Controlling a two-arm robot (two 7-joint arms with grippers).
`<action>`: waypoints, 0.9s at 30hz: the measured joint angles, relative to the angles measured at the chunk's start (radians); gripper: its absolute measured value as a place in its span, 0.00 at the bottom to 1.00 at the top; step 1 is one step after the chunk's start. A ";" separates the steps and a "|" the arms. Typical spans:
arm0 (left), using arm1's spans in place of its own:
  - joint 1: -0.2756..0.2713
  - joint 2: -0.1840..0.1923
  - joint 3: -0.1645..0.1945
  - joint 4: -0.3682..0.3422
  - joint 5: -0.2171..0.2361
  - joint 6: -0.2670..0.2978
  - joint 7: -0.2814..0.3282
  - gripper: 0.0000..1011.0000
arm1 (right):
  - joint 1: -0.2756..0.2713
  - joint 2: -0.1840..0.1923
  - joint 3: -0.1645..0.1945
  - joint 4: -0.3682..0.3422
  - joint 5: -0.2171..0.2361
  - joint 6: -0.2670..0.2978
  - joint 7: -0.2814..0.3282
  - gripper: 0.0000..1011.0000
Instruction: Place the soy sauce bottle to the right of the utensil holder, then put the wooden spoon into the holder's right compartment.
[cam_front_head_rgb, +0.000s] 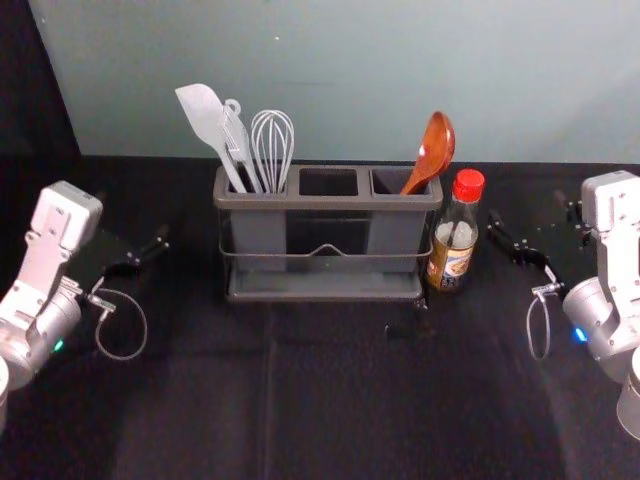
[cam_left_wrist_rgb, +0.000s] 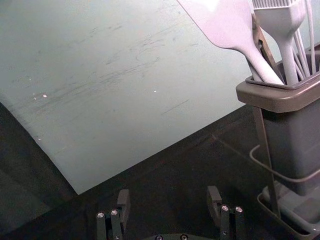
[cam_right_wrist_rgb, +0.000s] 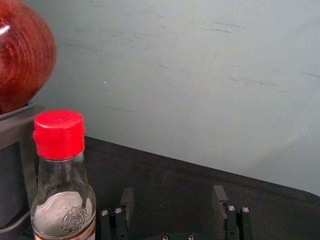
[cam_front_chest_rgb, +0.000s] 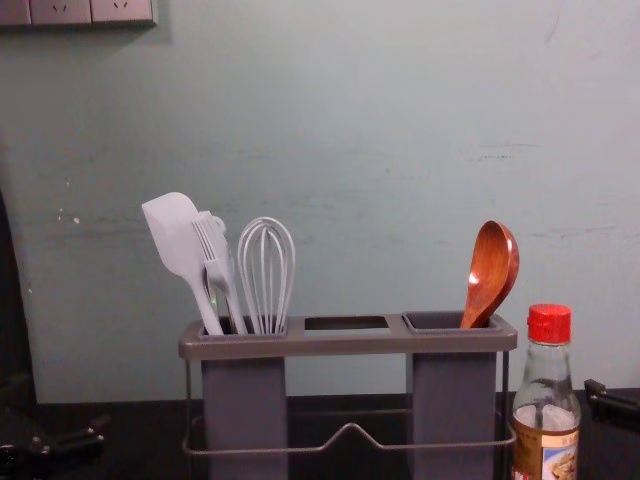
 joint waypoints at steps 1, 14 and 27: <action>0.000 0.000 0.000 0.000 0.000 0.000 0.000 0.99 | 0.000 0.000 0.000 0.000 0.000 0.000 0.000 0.99; 0.000 0.000 0.000 0.000 0.000 0.000 0.000 0.99 | 0.001 -0.001 0.001 0.000 -0.002 0.003 0.000 0.99; 0.000 0.000 0.000 0.000 0.000 0.000 0.000 0.99 | 0.001 -0.002 0.001 0.000 -0.003 0.004 0.000 0.99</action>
